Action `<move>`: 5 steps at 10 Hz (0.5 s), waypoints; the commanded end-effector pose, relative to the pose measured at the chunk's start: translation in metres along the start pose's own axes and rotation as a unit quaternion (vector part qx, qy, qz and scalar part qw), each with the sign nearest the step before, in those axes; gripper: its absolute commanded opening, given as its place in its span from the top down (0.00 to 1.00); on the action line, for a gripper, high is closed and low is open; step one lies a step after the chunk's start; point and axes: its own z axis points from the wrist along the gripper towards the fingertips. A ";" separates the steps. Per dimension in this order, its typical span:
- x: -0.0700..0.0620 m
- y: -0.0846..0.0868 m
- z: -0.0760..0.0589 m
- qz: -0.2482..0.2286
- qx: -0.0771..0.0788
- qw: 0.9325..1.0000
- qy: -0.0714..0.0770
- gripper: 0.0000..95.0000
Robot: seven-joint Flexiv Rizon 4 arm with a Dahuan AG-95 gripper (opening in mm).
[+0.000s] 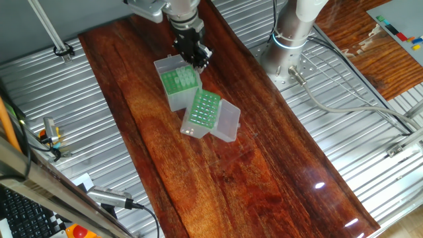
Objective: Transfer all large pipette tips from one holder to another
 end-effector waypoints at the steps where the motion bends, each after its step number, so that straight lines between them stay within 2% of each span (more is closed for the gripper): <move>1: 0.002 0.000 0.000 -0.001 0.001 1.000 0.000 1.00; 5: 0.002 -0.005 0.004 -0.004 -0.001 1.000 -0.001 1.00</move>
